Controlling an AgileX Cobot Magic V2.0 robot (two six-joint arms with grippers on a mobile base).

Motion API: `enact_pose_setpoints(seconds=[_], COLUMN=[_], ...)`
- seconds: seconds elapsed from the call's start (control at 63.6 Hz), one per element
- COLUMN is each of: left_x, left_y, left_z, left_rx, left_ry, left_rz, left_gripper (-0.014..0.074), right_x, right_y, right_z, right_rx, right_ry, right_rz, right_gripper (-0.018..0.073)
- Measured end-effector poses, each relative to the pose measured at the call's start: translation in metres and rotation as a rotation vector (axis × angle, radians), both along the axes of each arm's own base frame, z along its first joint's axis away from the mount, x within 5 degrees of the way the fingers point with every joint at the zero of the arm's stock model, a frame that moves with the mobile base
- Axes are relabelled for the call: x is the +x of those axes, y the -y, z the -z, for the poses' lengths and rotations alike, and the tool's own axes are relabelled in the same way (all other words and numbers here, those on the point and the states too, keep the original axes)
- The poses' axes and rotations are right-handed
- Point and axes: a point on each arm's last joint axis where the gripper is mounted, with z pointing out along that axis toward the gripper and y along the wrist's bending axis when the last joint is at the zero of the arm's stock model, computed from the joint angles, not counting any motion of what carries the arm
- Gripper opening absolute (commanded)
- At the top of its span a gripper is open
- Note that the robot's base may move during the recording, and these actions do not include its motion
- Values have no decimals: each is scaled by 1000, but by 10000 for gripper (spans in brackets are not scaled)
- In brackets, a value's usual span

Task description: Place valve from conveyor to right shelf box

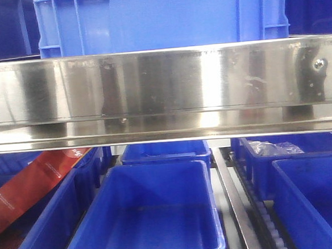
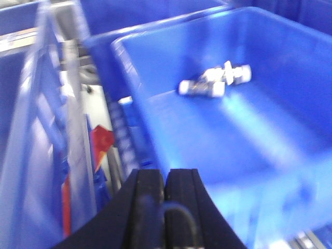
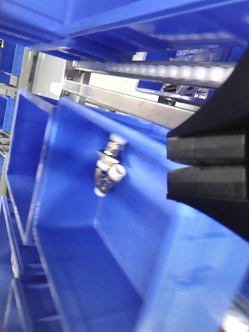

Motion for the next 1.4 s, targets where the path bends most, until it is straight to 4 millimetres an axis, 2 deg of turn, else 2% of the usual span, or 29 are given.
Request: enact_pose_setpoints(seconds=[0.126,0.299,0.472,0.566,0.629,0.802,1.4], left_x=[-40,-87,-107,-110,-110,-109,-109], left_y=[-10,-21,-26,-26,-26,-27,-27], left_z=[30,78,124,146,158,169,166], left_rx=[-21,-65,-112,-164,-184,-195,-202], left_ry=[76,182,240,247,251,242,272], left_rz=[-2,-6,-10,-16,-22,-28,-30], left_gripper=[-111,-111,-111,-111,-111,-111,-111], right_x=[-28,-54,-64,-65,-65,-65,-64], right_y=[11,21,26,26,27,27,27], right_z=[31,75,118,140,148,153,152], right_rx=[19,30,33,29,30,31,36], right_ry=[41,68,75,66,68,72,85], right_rz=[7,15,23,28,31,32,34], right_gripper=[-156,-156,-156,-156,-156,-156,-156])
